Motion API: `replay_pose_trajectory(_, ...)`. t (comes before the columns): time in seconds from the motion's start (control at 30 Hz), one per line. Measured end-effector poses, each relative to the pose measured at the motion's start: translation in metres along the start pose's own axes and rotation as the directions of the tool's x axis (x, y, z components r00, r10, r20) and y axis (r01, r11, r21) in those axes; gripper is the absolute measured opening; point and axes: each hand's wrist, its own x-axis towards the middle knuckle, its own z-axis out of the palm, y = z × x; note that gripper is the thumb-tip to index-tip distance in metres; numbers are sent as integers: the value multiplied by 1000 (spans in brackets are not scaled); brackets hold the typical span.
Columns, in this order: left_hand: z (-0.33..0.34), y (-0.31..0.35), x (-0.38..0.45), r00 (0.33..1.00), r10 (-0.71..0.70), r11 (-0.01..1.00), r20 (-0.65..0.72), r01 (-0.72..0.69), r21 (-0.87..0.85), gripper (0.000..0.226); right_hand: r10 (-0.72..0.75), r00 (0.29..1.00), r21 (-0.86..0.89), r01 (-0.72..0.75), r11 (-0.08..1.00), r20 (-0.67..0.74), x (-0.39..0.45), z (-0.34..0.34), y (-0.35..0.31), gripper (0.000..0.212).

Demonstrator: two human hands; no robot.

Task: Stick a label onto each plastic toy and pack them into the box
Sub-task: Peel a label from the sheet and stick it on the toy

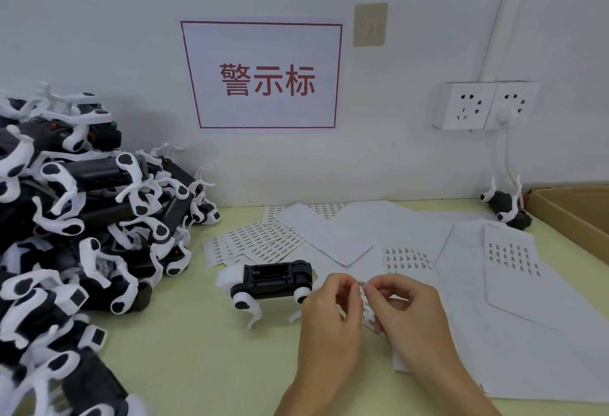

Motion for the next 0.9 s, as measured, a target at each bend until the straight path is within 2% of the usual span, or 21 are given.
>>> replay_pose_trajectory(0.2, -5, 11, -5, 1000, -6, 999, -8, 5, -48, 16, -28, 998, 1, 28, 1000, -62, 3, -5, 3, 20)
replay_pose_trajectory(0.3, -14, 28, -1, 995, 101, 994, -29, -102, -44, 18, -47, 998, 6, 47, 999, -53, 3, -6, 2, 20)
replay_pose_trajectory(0.37, -27, 37, 7, 964, 258, 965, -58, -254, 63, 21, -45, 998, 25, 46, 999, -45, 4, -5, 2, 21)
replay_pose_trajectory(0.43, -47, 40, 18, 938, 331, 923, -100, -301, 240, 24, -47, 998, 22, 48, 999, -29, 4, -5, 3, 22)
replay_pose_trajectory(0.5, -71, 37, 28, 953, 274, 906, -133, -209, 369, 29, -55, 998, -6, 55, 998, -8, 4, -5, 4, 23)
replay_pose_trajectory(0.57, -94, 31, 34, 981, 170, 883, -96, -108, 456, 35, -69, 998, -28, 69, 997, 5, 4, -5, 4, 22)
replay_pose_trajectory(0.63, -111, 24, 35, 995, 86, 827, 42, -95, 555, 35, -90, 996, -56, 90, 994, 9, 3, -5, 4, 23)
replay_pose_trajectory(0.7, -121, 17, 34, 978, -28, 767, 208, -113, 632, 42, -105, 994, -72, 106, 992, 11, 3, -4, 5, 25)
replay_pose_trajectory(0.77, -124, 11, 35, 955, -72, 720, 287, -149, 678, 46, -107, 994, -78, 107, 991, 8, 3, -4, 7, 25)
replay_pose_trajectory(0.83, -122, 9, 37, 958, -88, 676, 272, -143, 722, 45, -98, 995, -75, 97, 992, 0, 3, -5, 7, 23)
replay_pose_trajectory(0.9, -120, 11, 38, 976, -97, 679, 194, -77, 730, 42, -91, 996, -75, 90, 993, -4, 3, -5, 7, 21)
